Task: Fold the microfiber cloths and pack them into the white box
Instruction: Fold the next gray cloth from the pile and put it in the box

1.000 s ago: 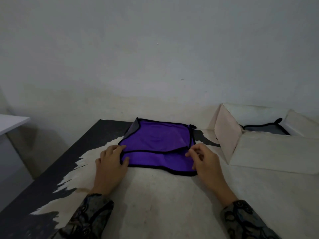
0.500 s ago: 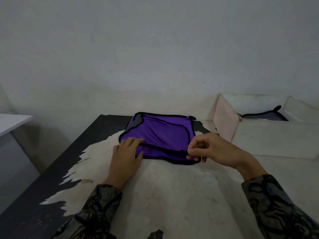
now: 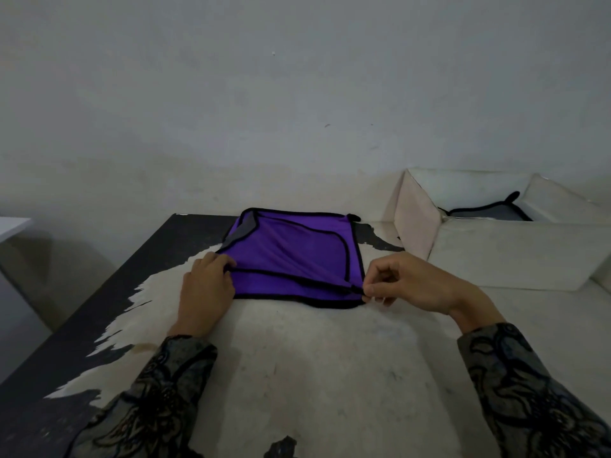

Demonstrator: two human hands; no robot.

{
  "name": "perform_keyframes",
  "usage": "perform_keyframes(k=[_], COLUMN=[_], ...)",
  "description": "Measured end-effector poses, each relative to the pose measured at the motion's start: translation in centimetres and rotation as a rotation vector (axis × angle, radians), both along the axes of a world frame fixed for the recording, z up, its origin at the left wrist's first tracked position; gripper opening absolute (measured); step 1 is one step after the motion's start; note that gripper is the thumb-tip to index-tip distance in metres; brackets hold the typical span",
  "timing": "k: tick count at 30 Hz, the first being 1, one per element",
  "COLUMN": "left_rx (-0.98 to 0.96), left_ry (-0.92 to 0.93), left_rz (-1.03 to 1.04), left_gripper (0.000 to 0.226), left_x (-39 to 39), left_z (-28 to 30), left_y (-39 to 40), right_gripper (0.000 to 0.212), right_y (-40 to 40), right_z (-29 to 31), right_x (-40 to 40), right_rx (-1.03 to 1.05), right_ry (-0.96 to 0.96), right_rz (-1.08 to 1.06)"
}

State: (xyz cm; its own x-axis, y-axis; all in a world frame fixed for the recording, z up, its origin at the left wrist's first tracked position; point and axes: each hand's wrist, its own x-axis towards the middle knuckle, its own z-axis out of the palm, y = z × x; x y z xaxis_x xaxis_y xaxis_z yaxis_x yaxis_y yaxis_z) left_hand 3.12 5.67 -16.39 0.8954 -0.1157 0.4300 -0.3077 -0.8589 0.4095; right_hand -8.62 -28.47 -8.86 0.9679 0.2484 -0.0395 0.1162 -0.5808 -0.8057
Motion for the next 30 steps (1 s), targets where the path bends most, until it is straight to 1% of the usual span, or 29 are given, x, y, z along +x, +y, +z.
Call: perform_keyframes(k=[4,6,9,12,14,16,19,22,26,30], left_rx=[-0.018,0.014,0.106,0.213,0.291,0.343,0.383,0.405,0.406,0.289], left_ry=[-0.166,-0.222,-0.216,-0.213,-0.205,-0.175,-0.124,-0.108,-0.158,-0.147], left_rz=[-0.008,0.009,-0.036,-0.189,-0.296,-0.371,-0.424,-0.459,-0.471,-0.426], left_gripper=[0.020,0.018,0.020,0.035,0.033,0.027,0.032,0.034,0.034,0.036], left_x=[-0.5,-1.0,-1.5,-1.9,-3.0,-4.4,-6.4,-8.0,-10.5,-12.8], left_z=[0.7,1.2,1.5,1.3,1.4,1.6,2.2,2.8,3.7,4.3], left_y=[0.5,0.9,1.8,3.4,4.6,5.8,6.8,7.3,7.7,7.5], right_gripper=[0.006,0.006,0.006,0.007,0.008,0.009,0.019,0.018,0.013,0.011], right_y=[-0.4,-0.5,-0.6,-1.0,-1.3,-1.4,-1.3,-1.1,-1.2,-0.9], right_z=[-0.4,-0.4,-0.3,-0.3,-0.3,-0.6,-1.1,-1.3,-1.5,-2.1], right_x=[0.1,0.2,0.0,-0.6,-1.3,-2.3,-4.2,-6.1,-8.4,-9.4], right_rx=[0.000,-0.001,-0.021,-0.070,-0.108,-0.143,-0.158,-0.106,0.015,0.081], right_ry=[-0.055,-0.070,-0.061,-0.022,-0.007,-0.047,-0.157,-0.162,-0.124,-0.234], right_rz=[-0.086,-0.107,-0.090,-0.058,-0.043,-0.027,0.006,0.025,-0.039,-0.155])
